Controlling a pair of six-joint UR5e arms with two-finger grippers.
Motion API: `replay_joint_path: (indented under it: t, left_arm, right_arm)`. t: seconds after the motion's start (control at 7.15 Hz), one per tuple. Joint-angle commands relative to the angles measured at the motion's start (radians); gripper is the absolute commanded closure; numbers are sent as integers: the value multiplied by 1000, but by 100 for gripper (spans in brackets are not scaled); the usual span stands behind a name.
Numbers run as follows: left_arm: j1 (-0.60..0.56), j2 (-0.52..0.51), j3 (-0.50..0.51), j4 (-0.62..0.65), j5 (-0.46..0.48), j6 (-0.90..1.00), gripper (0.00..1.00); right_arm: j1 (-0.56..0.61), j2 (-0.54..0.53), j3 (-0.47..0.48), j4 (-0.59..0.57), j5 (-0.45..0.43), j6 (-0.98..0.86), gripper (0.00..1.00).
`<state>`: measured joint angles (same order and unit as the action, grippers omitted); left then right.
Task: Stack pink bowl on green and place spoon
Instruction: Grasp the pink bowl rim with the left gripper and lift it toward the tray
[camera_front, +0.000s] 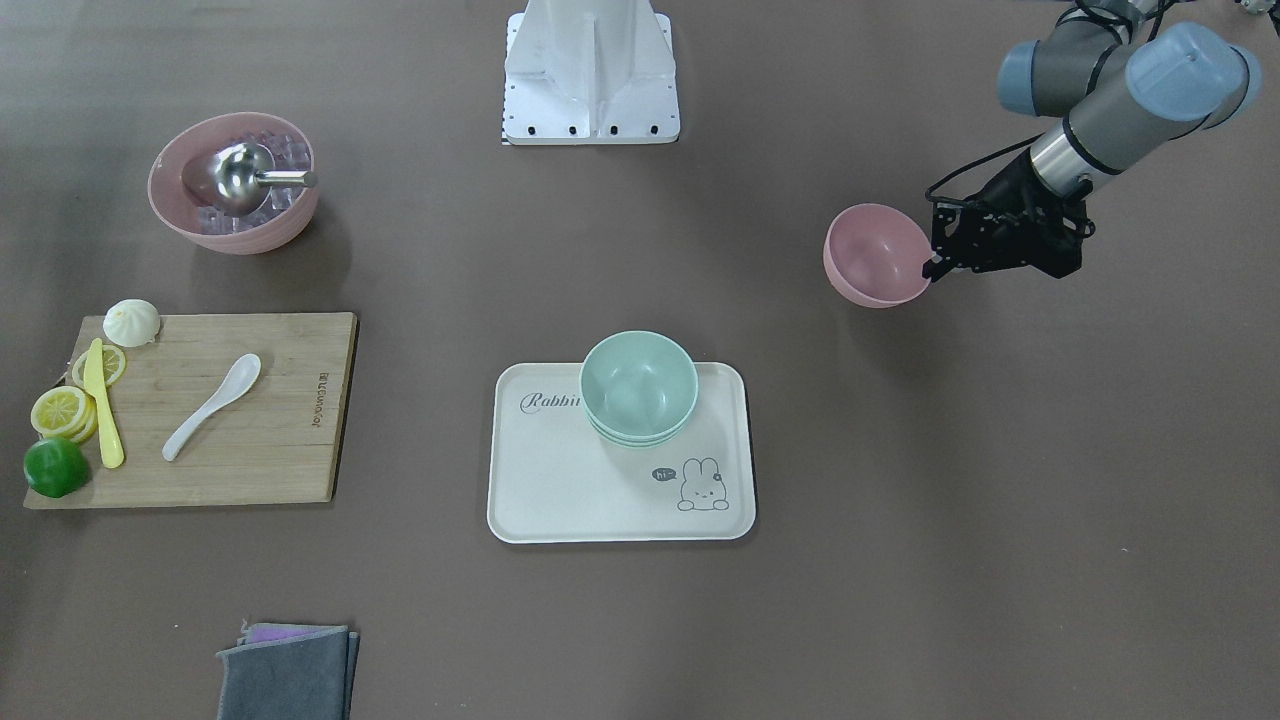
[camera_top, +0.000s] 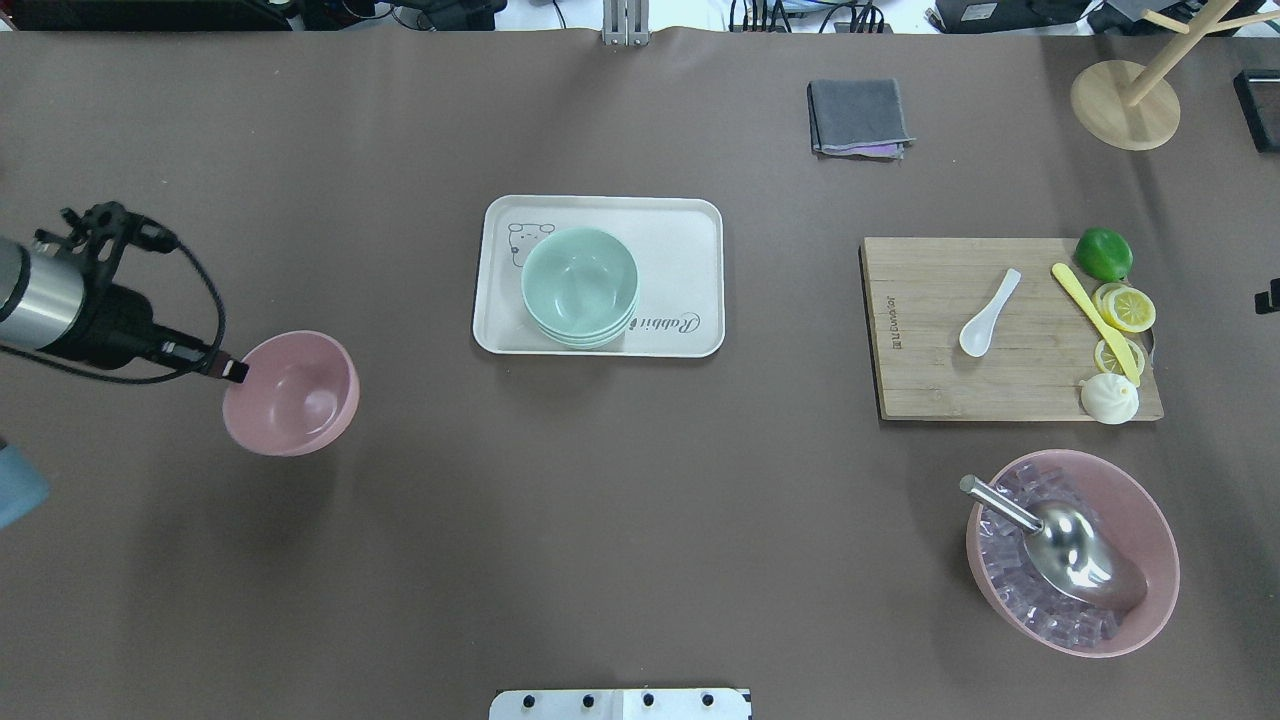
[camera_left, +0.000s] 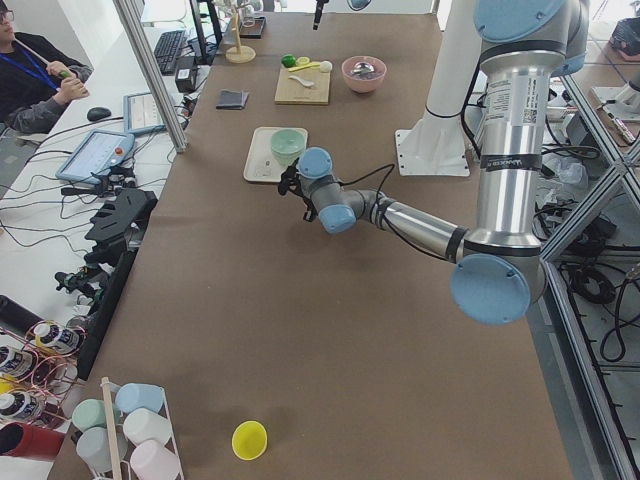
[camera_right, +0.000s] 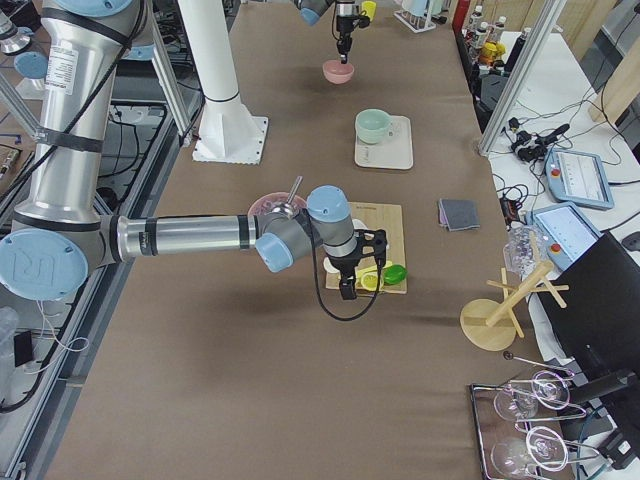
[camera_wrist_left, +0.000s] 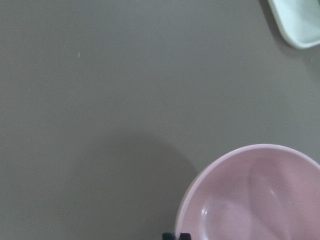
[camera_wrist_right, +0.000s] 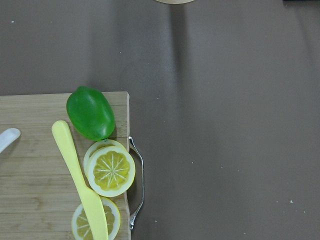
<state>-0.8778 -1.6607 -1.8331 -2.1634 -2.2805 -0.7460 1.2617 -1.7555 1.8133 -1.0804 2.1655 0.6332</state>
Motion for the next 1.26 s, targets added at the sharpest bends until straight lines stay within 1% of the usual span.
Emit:
replay_joint_path:
  t: [0.0,0.14,0.28,0.42,0.56,0.7,0.84,1.12]
  left_arm:
    - [-13,-240,0,286,9,-9,100]
    - [-12,-339,1,413,15,-10,100]
    - [-9,-441,21,524,71,-21,100]
    - [-4,-547,87,565,81,-71,100]
    - [12,-626,172,556,81,-100,100]
    - [40,-683,237,550,113,-130,100]
    - [69,-715,289,536,168,-151,100]
    - [98,-726,401,380,184,-194,100]
  right_arm:
    - [-2,56,-15,-52,14,5,0]
    - [-4,57,-18,-47,14,5,0]
    - [-4,56,-22,-43,17,5,0]
    - [-4,56,-22,-39,19,5,0]
    - [-4,56,-22,-39,19,5,0]
    - [-4,56,-22,-39,19,5,0]
    - [-4,56,-22,-39,16,5,0]
    - [-5,57,-22,-39,16,5,0]
